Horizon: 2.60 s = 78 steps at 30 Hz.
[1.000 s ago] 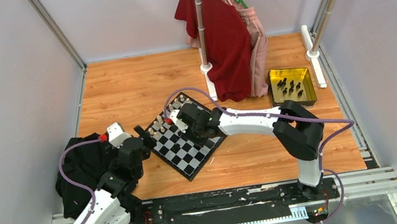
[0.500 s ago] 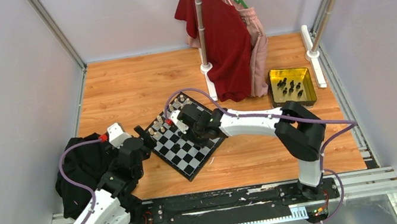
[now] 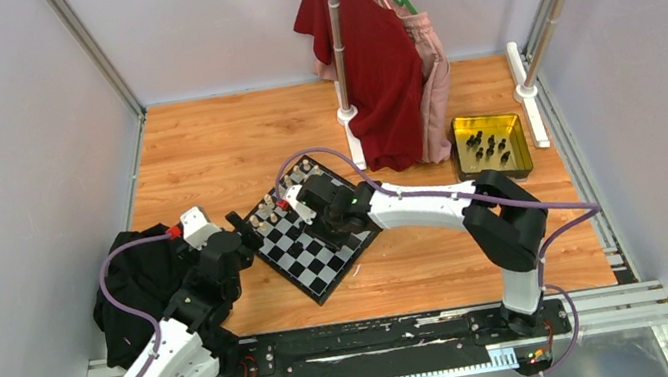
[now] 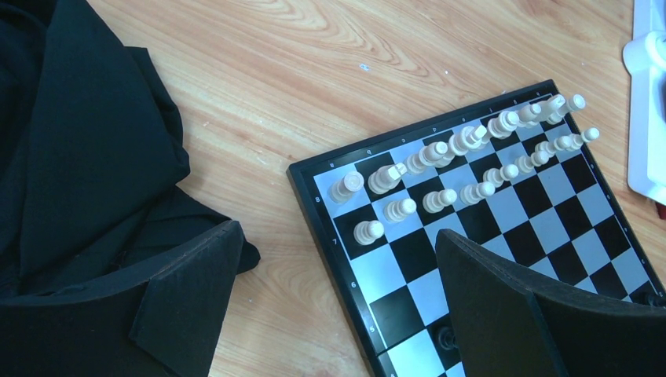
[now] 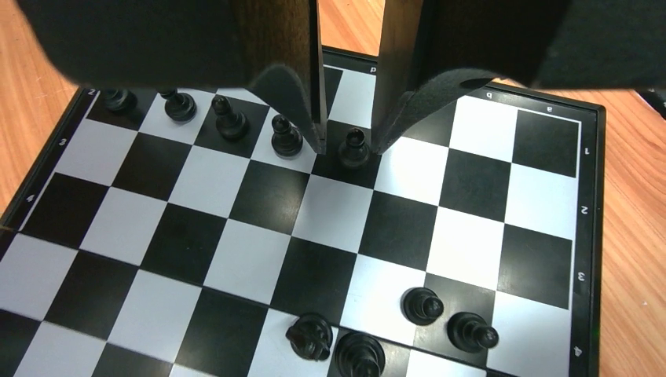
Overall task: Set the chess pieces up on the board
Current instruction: Place the chess piece on the chessboard, then pick up the chess piece from the chessboard.
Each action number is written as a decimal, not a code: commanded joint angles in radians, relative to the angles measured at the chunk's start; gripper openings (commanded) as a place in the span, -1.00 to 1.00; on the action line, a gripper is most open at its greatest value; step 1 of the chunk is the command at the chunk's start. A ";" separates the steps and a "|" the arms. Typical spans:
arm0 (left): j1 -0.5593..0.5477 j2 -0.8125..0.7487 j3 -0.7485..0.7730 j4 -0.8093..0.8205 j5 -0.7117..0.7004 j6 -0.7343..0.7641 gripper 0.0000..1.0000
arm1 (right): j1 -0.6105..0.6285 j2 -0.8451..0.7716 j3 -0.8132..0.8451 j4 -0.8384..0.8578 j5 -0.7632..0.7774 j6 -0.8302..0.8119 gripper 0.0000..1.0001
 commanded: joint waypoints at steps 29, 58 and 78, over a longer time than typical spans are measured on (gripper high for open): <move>-0.007 -0.011 -0.009 0.015 -0.010 -0.002 1.00 | -0.060 0.153 0.179 0.067 -0.125 -0.287 -0.28; -0.006 0.012 -0.020 0.039 -0.021 0.000 1.00 | -0.084 0.216 0.303 0.003 -0.215 -0.337 -0.10; -0.006 0.023 -0.028 0.052 -0.023 0.000 1.00 | -0.093 0.251 0.321 -0.023 -0.251 -0.329 -0.48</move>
